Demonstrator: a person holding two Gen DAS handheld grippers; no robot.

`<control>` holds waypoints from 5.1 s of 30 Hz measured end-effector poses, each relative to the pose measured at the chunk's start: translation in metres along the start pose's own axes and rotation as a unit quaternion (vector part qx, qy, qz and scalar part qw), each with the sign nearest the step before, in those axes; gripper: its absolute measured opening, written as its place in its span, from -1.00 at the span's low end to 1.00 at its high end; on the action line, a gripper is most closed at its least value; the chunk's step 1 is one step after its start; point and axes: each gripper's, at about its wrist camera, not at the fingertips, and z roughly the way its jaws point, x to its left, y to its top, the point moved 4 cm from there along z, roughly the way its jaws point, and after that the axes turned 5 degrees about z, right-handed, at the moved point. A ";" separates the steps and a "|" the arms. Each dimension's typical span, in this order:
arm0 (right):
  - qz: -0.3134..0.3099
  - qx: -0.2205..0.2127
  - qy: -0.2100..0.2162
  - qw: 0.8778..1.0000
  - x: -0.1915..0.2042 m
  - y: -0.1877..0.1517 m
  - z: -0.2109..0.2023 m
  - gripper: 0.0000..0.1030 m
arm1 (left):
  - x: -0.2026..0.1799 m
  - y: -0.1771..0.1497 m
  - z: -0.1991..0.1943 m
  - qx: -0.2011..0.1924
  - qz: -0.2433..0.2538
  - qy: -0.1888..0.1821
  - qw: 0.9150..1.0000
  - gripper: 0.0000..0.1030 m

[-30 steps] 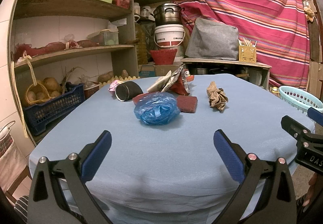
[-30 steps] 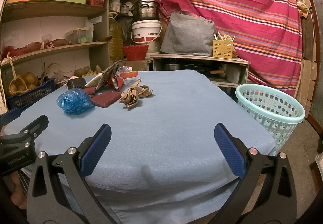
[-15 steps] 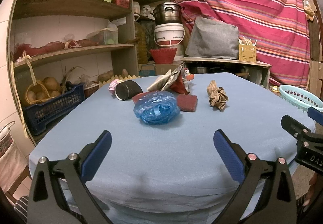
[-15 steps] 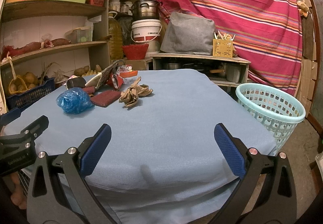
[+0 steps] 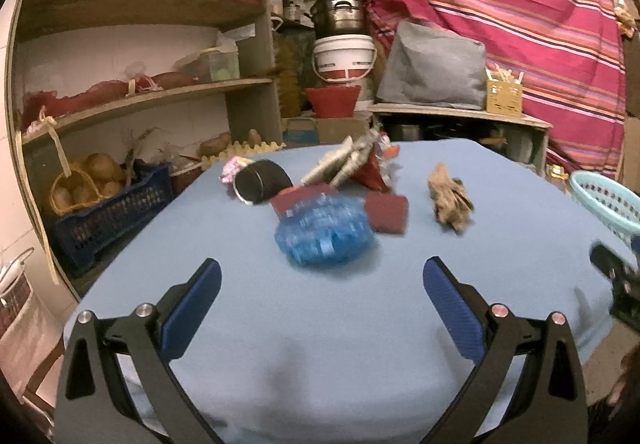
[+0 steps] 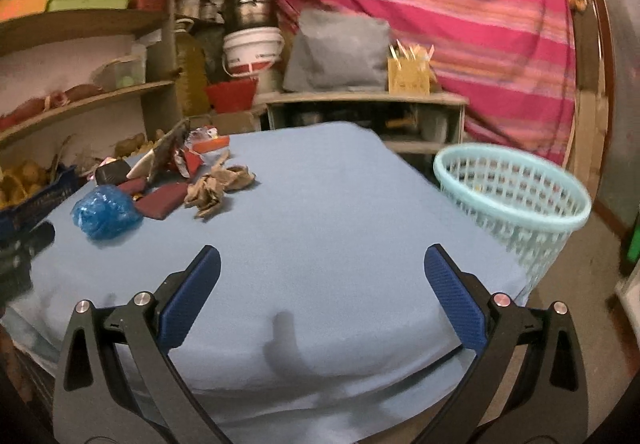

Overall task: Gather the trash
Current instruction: 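Grasp the blue plastic bag with the left tool while the right tool grasps the brown paper bag, then carry both bags to the light-blue basket and open both tools to drop them, then grasp a maroon scouring pad with the left tool while the right tool grasps the brown paper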

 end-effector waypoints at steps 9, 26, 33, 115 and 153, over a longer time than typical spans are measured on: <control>0.005 0.015 -0.022 1.000 -0.012 0.016 0.014 0.92 | 0.004 0.030 0.068 0.022 0.013 -0.010 1.000 0.91; -0.079 0.069 0.019 0.994 0.099 0.057 0.106 0.92 | 0.020 0.017 0.132 0.144 -0.009 -0.090 0.985 0.05; -0.094 0.134 0.019 0.986 0.129 0.051 0.146 0.92 | 0.027 0.019 0.134 0.159 0.001 -0.120 0.980 -0.49; 0.078 0.069 -0.122 0.987 -0.310 0.142 0.081 0.68 | -0.411 0.118 0.127 0.113 0.076 -0.326 0.936 0.40; -0.015 0.108 0.026 0.994 -0.004 0.116 0.178 0.92 | -0.050 0.036 0.219 0.215 0.008 -0.105 0.971 0.90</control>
